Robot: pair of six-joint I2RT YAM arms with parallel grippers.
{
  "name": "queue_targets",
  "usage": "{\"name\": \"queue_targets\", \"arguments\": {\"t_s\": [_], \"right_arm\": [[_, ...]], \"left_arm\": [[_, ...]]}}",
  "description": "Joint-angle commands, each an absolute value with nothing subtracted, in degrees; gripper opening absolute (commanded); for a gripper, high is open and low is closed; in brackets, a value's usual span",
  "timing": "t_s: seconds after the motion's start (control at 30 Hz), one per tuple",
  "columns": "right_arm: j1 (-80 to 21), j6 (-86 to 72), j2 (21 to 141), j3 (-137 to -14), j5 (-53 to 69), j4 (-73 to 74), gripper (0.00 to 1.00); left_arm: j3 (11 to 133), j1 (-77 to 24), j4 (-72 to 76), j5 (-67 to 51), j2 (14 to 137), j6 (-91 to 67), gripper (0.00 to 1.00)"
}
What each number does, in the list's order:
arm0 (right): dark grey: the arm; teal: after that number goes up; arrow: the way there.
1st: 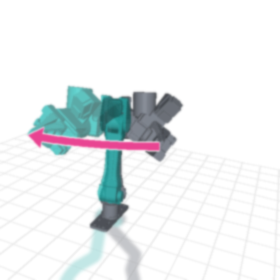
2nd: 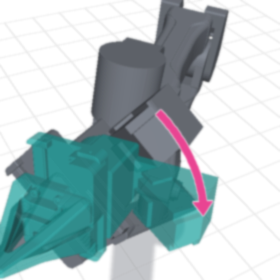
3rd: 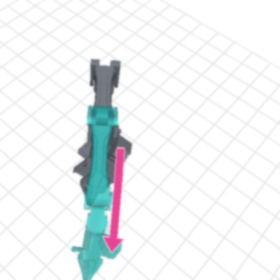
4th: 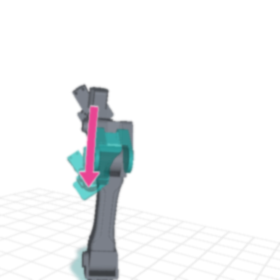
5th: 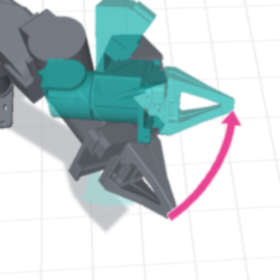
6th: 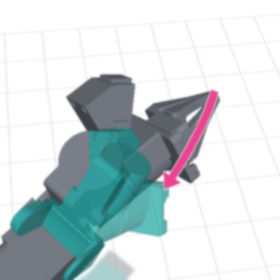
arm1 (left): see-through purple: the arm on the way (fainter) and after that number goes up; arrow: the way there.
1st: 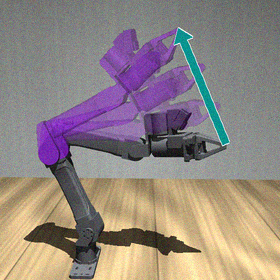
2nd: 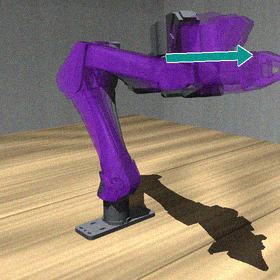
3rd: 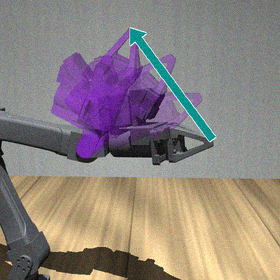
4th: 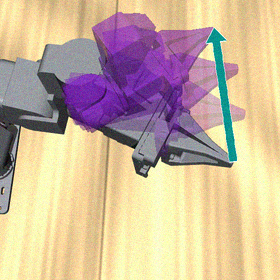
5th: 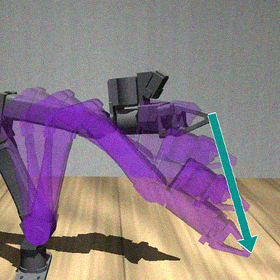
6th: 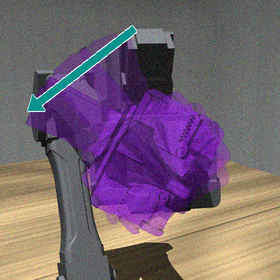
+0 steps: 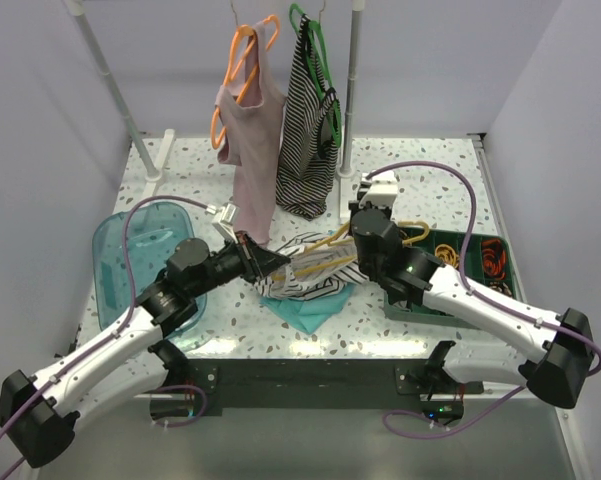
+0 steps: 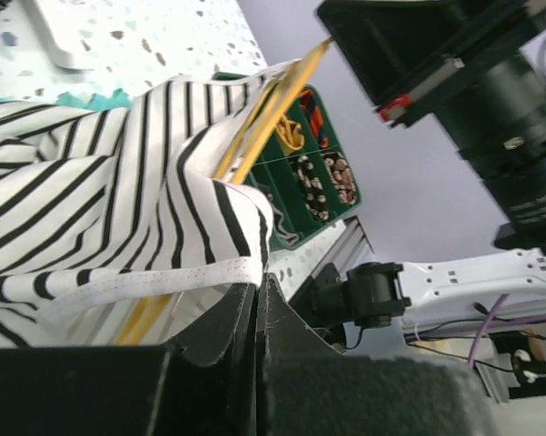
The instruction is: Place the tank top on the hanger
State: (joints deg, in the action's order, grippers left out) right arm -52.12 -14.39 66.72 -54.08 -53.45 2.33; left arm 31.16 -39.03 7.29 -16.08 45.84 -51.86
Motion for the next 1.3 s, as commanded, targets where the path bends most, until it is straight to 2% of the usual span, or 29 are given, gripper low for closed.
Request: {"name": "queue_targets", "arguments": {"t_s": [0.0, 0.17, 0.27, 0.37, 0.63, 0.83, 1.1, 1.27], "right_arm": [[-52.38, -15.82, 64.42, -59.15, -55.90, 1.04, 0.00], [-52.30, -17.13, 64.42, -60.99, -53.53, 1.84, 0.00], [-52.38, -17.49, 64.34, -61.61, -52.39, 2.46, 0.00], [-52.47, -18.28, 64.60, -62.05, -51.42, 3.07, 0.00], [-53.00, -18.28, 66.36, -64.25, -50.54, 2.90, 0.00], [-53.52, -17.32, 68.55, -67.23, -50.71, 1.32, 0.00], [-54.93, -16.88, 71.28, -72.51, -49.66, 1.14, 0.00], [-56.16, -18.54, 73.65, -71.63, -49.40, 0.70, 0.00]], "left_arm": [[34.19, -38.85, 0.71, -9.76, 42.98, -47.11, 0.05], [36.47, -38.76, -10.01, -2.40, 39.99, -44.65, 0.08], [37.79, -38.67, -13.00, -0.18, 38.76, -43.51, 0.16], [39.72, -38.76, -13.27, -0.26, 39.37, -41.93, 0.18], [46.93, -38.67, -10.11, -5.80, 43.77, -38.50, 0.10], [48.95, -38.76, -8.70, -7.30, 45.35, -38.85, 0.08], [49.48, -38.67, -7.39, -2.20, 41.76, -39.81, 0.09], [49.22, -38.67, -6.33, 2.19, 39.29, -40.96, 0.10]]}}
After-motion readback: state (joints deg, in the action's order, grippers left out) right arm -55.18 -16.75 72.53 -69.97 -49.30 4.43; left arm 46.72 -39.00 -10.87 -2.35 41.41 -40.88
